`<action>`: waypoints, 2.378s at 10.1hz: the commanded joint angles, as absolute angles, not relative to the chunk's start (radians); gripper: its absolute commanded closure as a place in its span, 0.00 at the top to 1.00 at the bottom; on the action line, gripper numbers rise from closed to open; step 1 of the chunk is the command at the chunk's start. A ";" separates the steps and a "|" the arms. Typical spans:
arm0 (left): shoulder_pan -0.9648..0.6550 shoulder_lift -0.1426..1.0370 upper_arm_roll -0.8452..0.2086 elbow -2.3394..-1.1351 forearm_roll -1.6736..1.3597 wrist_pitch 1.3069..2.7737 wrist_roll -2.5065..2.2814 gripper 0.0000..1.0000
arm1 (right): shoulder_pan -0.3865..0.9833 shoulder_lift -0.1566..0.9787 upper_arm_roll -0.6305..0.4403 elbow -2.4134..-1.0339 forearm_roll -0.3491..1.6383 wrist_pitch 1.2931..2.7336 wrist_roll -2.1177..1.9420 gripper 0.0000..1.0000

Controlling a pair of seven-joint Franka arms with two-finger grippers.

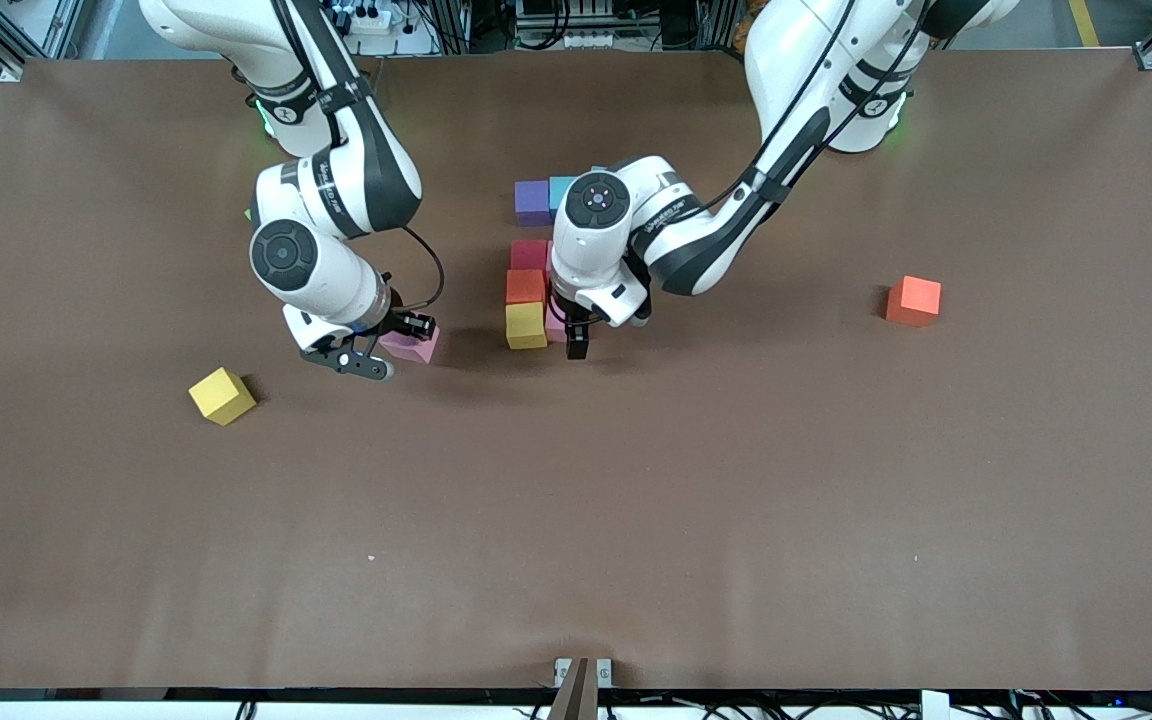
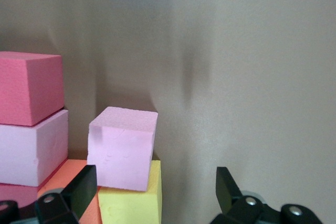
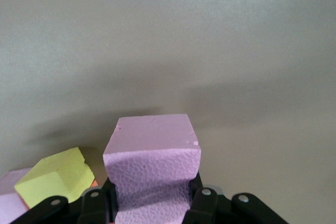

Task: Form number 2 with 11 blocks
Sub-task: 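Set the pink cube on yellow and open the left gripper, then carry the pink cube with the right gripper while the left gripper withdraws, then lower the pink cube beside the placed pink cube with the right gripper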

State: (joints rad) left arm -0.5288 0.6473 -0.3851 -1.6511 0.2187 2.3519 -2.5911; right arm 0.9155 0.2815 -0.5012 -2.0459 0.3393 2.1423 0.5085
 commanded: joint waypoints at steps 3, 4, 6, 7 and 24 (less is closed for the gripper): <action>-0.443 0.551 -0.437 -1.666 0.195 2.246 -2.443 1.00 | 0.916 0.249 -0.499 -2.051 0.353 2.123 0.604 0.10; -0.431 0.522 -0.437 -1.667 0.195 2.211 -2.378 1.00 | 0.916 0.249 -0.497 -2.049 0.353 2.123 0.632 0.10; -0.428 0.457 -0.430 -1.678 0.213 2.116 -2.243 1.00 | 0.928 0.261 -0.494 -2.013 0.354 2.123 0.734 0.07; -0.392 0.428 -0.428 -1.678 0.218 2.097 -2.164 1.00 | 0.945 0.271 -0.494 -1.982 0.354 2.123 0.805 0.05; 0.254 0.118 -0.434 -1.671 0.069 1.761 -0.461 1.00 | 1.081 0.652 -0.325 -1.546 0.535 2.192 1.880 0.06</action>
